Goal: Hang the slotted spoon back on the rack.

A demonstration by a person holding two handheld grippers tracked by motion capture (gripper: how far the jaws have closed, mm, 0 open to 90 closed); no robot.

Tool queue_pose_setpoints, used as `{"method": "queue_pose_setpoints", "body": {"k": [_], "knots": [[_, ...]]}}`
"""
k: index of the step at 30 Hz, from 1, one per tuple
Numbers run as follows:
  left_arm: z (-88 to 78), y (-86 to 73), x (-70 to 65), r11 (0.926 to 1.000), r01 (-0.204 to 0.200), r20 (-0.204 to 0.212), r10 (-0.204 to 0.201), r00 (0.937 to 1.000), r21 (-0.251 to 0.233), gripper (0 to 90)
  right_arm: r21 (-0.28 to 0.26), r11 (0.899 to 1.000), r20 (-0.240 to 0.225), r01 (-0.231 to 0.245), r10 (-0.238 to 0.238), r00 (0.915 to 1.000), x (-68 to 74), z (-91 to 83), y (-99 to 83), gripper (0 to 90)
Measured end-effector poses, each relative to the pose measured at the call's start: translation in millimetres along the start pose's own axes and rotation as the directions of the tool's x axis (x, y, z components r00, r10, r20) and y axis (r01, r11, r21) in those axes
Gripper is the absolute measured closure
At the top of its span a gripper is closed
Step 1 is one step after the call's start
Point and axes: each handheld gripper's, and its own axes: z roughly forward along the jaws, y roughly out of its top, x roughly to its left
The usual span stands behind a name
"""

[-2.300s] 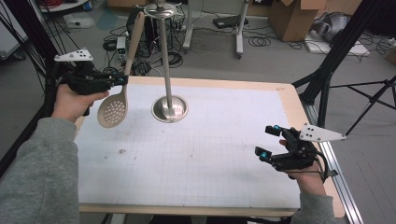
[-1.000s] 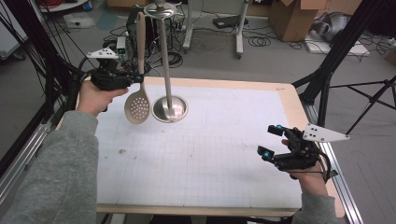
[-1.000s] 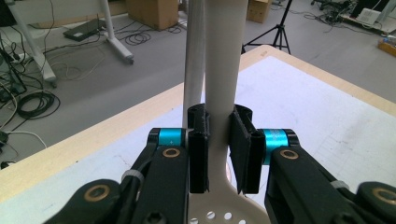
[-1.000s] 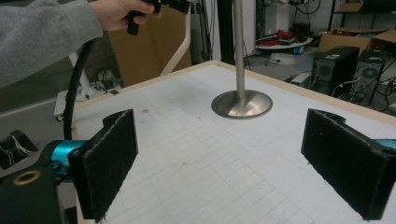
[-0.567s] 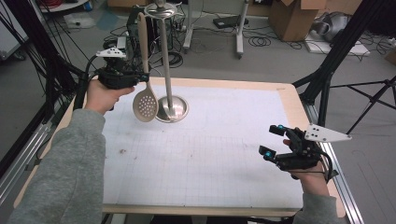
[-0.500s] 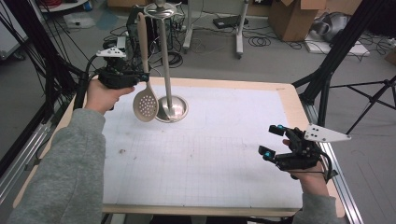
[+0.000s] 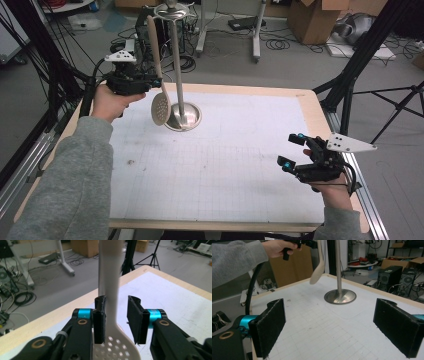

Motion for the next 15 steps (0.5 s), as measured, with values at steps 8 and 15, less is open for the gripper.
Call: {"method": "queue_pose_setpoints", "body": {"k": [8, 15], "knots": [[-17.1, -5.4, -5.3, 0.9976, -0.055, 0.052, 0.058, 0.997, -0.042, 41.0, 0.0, 1.0, 0.001, 0.002, -0.002, 1.0, 0.6, -0.3, 0.2, 9.7], [-42.2, -21.5, -4.2, 0.994, 0.003, 0.096, 0.008, 0.9954, -0.109, 23.5, -0.008, 1.0, 0.007, 0.005, -0.005, 1.0, 0.5, -2.5, 1.4, 9.7]]}}
